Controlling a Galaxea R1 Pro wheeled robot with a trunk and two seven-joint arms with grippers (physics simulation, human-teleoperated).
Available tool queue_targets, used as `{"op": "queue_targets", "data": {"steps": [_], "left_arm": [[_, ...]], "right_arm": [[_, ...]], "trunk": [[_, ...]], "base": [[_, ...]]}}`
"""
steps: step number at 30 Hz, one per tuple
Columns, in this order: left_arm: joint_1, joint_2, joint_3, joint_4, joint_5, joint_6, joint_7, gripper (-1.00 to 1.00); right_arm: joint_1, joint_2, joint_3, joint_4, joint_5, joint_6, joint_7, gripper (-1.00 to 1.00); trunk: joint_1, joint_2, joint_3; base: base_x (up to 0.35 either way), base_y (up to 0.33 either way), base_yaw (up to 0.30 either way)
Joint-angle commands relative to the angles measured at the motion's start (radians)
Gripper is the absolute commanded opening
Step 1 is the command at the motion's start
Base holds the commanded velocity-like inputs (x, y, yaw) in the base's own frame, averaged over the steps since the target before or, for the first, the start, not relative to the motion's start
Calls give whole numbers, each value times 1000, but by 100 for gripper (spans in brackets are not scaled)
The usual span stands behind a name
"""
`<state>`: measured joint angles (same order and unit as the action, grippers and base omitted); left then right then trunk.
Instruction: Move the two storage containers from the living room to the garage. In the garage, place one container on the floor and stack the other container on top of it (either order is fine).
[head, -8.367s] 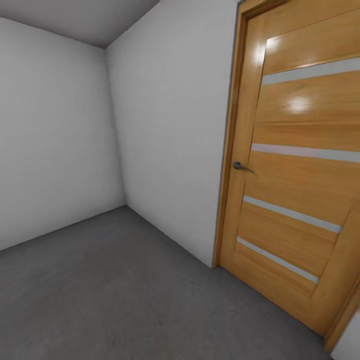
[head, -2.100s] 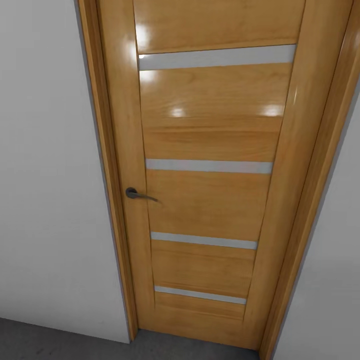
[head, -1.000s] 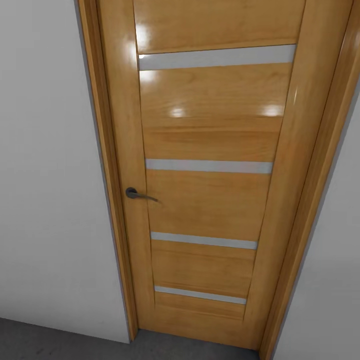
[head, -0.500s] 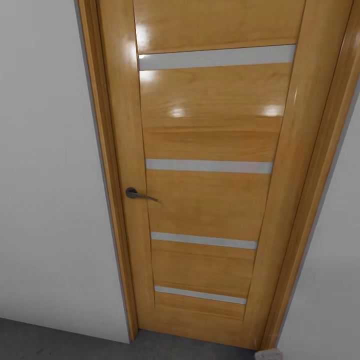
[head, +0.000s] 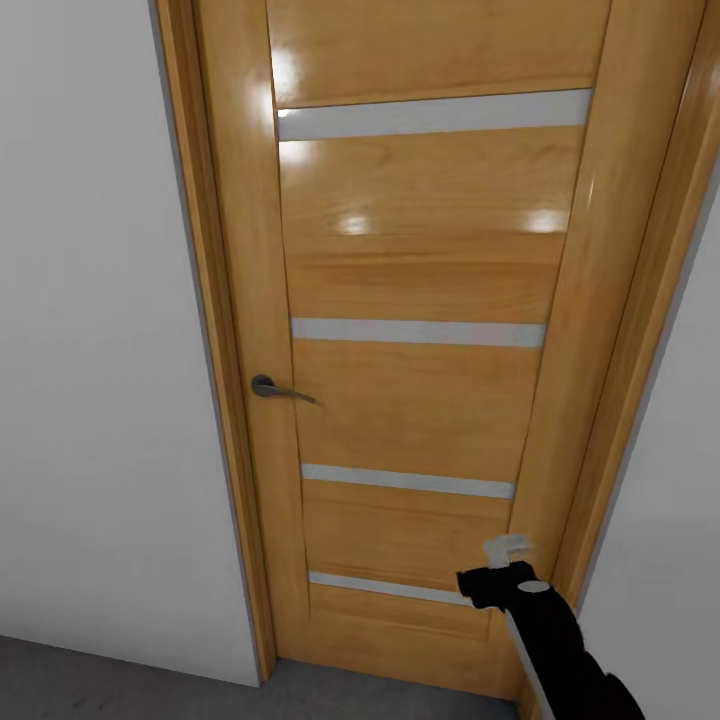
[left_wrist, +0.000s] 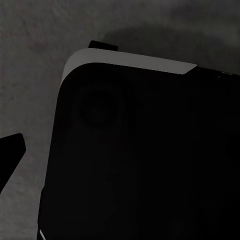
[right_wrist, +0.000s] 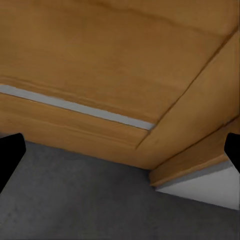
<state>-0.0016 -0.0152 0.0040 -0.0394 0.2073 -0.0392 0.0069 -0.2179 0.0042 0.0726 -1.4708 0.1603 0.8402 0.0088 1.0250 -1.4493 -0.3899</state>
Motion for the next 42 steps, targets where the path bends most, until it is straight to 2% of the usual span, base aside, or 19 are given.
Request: {"op": "queue_targets", "data": {"steps": [1,2,6,7,10,11,12,13,14,15,16,18,22,27,42], "left_arm": [[0,0,0,0,6,-2,1,100],[0,0,0,0,6,-2,1,100],[0,0,-1,0,6,-2,1,100],[0,-1,0,0,6,-2,1,100],[0,-1,-1,0,6,-2,1,100],[0,-1,-1,0,6,-2,1,100],[0,-1,-1,0,6,-2,1,100],[0,-1,-1,0,6,-2,1,100],[0,-2,-1,0,5,-2,1,100],[0,-2,-1,0,5,-2,1,100],[0,-2,-1,0,5,-2,1,100],[0,-2,0,0,5,-2,1,100],[0,-2,0,0,4,-2,1,100],[0,-2,0,0,4,-2,1,100],[0,-1,-1,0,4,-2,1,100]], "right_arm": [[-19,1,13,-3,7,19,0,100],[-53,3,34,-6,9,43,-2,100],[-133,10,79,-9,23,94,-6,100],[-192,13,113,-10,43,132,-7,100],[-247,41,182,-11,86,158,-8,100],[-262,57,215,-11,113,163,-7,100],[-276,85,261,-11,170,168,-7,100],[-283,128,306,-10,279,169,-4,100],[-286,151,327,-10,345,169,-2,100],[-286,161,335,-10,374,168,-1,100],[-288,170,347,-10,422,166,1,100],[-290,170,360,-10,484,162,4,100],[-291,170,366,-10,516,159,5,100],[-291,170,369,-11,532,153,5,100],[-290,170,371,-26,536,119,4,100]], "trunk": [[0,-1,-1],[0,-1,-1],[0,-1,-1],[0,-1,-1],[0,-1,-1],[0,-1,-1],[0,-1,-1],[0,-1,-1],[0,-1,-1],[0,-1,-1],[0,-1,-1],[0,-1,-1],[0,-1,-1],[0,-1,-1],[0,-1,-1]], "base": [[0,0,0],[0,0,0],[0,0,0],[0,0,0],[0,0,0],[0,0,0],[0,0,0],[0,0,0],[0,0,0],[0,0,0],[0,0,0],[0,0,0],[0,0,0],[0,0,0],[0,0,0]]}}
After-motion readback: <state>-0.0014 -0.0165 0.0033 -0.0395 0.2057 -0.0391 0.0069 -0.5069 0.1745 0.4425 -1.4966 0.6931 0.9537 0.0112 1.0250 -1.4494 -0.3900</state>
